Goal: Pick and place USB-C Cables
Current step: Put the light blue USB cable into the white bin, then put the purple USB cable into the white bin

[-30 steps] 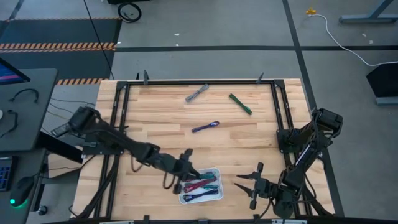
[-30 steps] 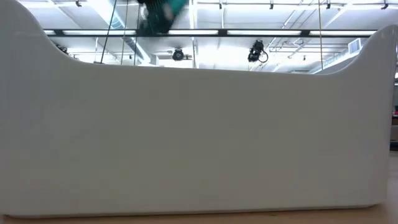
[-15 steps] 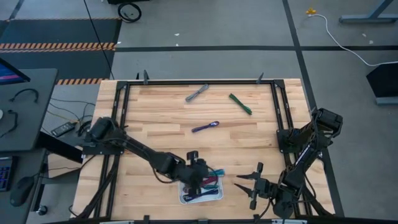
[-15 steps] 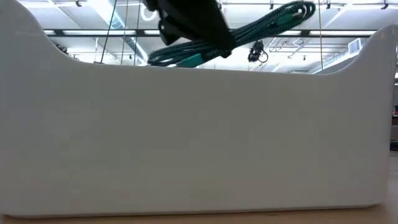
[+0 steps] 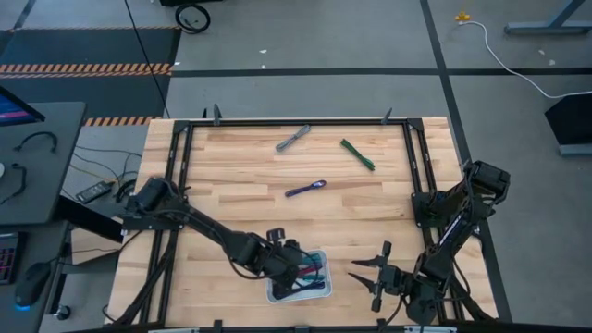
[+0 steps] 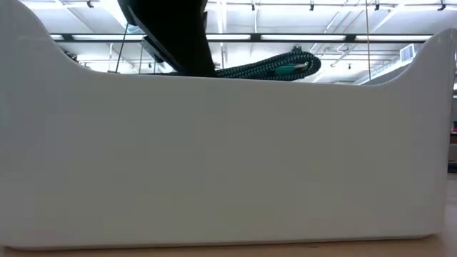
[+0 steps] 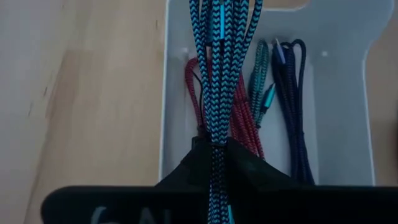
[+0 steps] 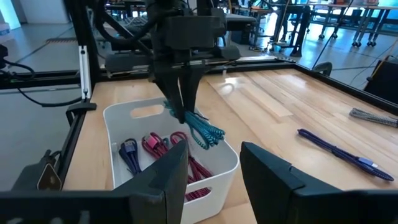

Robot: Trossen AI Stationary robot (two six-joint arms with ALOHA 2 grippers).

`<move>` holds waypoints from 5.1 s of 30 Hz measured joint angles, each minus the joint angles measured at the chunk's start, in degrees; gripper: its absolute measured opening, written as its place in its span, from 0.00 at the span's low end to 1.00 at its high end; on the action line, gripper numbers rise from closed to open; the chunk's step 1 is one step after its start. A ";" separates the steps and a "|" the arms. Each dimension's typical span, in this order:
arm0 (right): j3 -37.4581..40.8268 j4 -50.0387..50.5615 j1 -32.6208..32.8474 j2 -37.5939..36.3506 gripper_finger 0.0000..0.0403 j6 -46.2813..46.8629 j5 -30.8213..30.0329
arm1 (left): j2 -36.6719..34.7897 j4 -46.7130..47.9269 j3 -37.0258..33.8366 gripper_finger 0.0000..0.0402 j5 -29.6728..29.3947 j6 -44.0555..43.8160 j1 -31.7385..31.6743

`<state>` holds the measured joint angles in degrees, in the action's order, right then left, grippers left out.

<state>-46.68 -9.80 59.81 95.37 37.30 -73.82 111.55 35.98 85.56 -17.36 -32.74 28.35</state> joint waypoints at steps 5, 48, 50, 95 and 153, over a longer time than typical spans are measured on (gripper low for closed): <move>0.00 0.00 0.00 0.00 0.38 0.00 -0.02 | -0.02 0.42 0.00 0.13 -0.20 0.19 0.06; 0.04 9.88 -30.16 -7.36 0.38 -7.89 36.36 | -32.21 -25.23 -44.77 0.28 -24.84 -6.03 2.74; 0.02 9.19 -37.44 -7.80 0.38 -13.50 46.27 | -34.76 -35.91 -50.71 0.27 -25.66 -3.42 -0.17; -0.04 -2.09 -61.92 3.33 0.04 -35.19 63.62 | -37.35 -99.68 -79.41 0.19 -18.12 36.38 -16.96; -0.24 -20.62 -32.09 0.25 0.06 -13.16 59.93 | -37.35 -112.89 -79.41 0.13 -17.71 27.53 -11.13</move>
<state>-46.92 -30.42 27.73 95.62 24.14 -13.89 74.19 -76.91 6.15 -35.07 -5.21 17.21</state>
